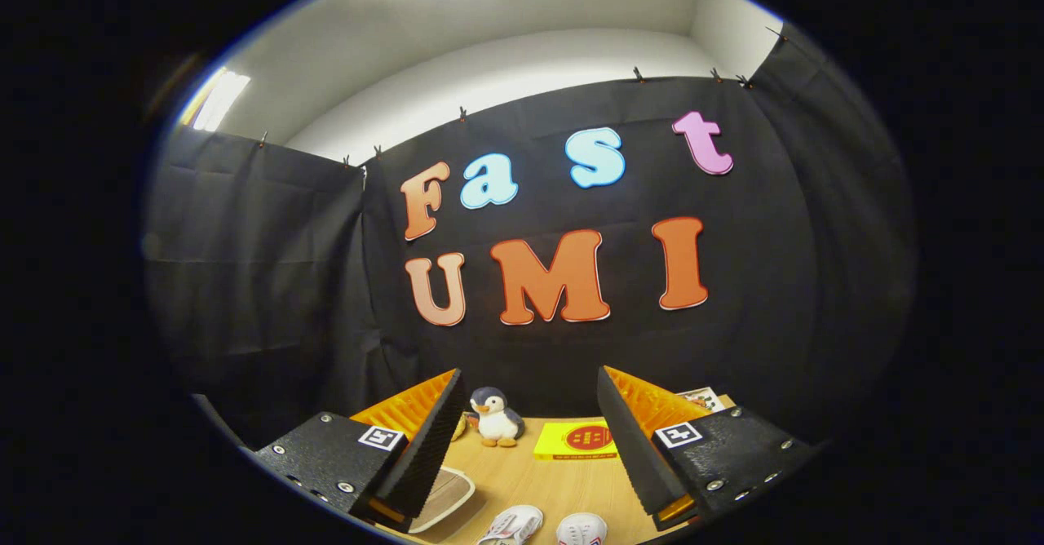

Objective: Open the storage box then place both shoes into the box .Put the left shoe in first, then the right shoe, with the right side of both shoes facing outward in a uniform manner.

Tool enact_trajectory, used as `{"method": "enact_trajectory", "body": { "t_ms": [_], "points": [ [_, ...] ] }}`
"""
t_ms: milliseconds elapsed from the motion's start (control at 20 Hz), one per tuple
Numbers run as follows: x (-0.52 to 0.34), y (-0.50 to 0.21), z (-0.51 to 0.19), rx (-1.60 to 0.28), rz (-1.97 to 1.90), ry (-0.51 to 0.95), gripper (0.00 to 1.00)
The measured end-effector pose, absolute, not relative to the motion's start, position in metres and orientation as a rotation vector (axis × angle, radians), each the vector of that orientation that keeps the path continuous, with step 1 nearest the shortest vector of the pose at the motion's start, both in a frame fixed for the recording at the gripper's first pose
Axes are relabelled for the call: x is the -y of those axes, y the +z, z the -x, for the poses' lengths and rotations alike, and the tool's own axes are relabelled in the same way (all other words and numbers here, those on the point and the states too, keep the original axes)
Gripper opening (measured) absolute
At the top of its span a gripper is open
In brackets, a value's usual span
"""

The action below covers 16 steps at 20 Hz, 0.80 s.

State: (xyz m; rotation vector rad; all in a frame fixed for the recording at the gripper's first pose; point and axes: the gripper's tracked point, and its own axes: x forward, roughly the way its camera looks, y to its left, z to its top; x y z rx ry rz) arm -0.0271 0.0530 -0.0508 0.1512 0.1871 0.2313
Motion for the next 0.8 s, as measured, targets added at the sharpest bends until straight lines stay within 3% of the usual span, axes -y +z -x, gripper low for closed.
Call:
{"method": "enact_trajectory", "body": {
  "t_ms": [800],
  "points": [
    [-0.166, -0.22, 0.073, -0.757, -0.544, 0.525, 0.96]
  ]
}}
